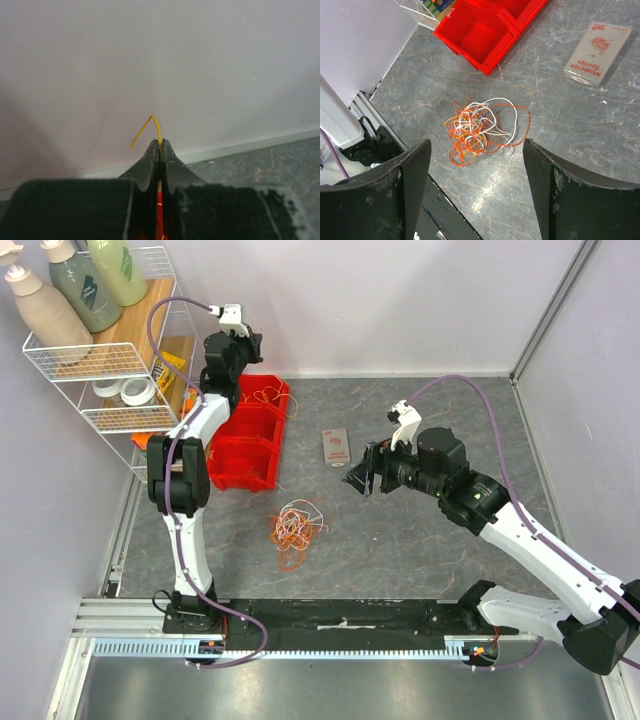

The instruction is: Untangle the cables

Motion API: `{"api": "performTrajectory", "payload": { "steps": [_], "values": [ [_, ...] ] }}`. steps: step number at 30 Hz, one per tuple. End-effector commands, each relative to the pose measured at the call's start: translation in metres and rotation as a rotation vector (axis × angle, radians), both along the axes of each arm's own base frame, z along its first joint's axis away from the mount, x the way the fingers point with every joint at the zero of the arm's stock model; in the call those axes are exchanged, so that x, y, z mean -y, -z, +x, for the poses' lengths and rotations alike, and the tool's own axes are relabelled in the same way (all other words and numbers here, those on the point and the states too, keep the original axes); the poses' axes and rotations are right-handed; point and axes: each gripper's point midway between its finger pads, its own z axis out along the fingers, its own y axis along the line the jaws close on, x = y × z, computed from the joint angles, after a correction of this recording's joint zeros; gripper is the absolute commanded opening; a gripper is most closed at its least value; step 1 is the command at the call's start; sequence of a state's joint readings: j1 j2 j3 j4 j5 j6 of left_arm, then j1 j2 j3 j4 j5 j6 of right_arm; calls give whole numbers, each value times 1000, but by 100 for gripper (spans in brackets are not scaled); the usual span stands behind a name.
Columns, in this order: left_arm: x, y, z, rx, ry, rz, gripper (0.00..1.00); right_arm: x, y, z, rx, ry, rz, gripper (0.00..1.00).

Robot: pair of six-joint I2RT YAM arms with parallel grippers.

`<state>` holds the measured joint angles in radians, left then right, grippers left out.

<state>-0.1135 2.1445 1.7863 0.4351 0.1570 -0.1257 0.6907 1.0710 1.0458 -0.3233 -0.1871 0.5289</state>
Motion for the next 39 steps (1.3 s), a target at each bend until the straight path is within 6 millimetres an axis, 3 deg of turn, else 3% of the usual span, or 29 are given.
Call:
{"api": "performTrajectory", "payload": {
  "steps": [1, 9, 15, 24, 35, 39],
  "values": [
    [-11, -9, 1, 46, -41, 69, 2, -2, -6, -2, 4, -12, 30, 81],
    [-15, -79, -4, 184, -57, 97, 2, -4, -4, -1, -7, -12, 35, 81],
    [-22, -105, -2, 230, -69, 92, 2, -9, -1, -1, -23, -27, 53, 81],
    [-44, -100, 7, 212, -122, 93, 2, -13, 4, -1, -39, -36, 57, 81],
    [-65, -61, -5, 159, -211, 242, 2, -13, 8, -3, -52, -37, 67, 81],
    [-61, -39, -5, 117, -200, 256, 2, -14, 11, -3, -59, -37, 72, 81]
  ]
}}
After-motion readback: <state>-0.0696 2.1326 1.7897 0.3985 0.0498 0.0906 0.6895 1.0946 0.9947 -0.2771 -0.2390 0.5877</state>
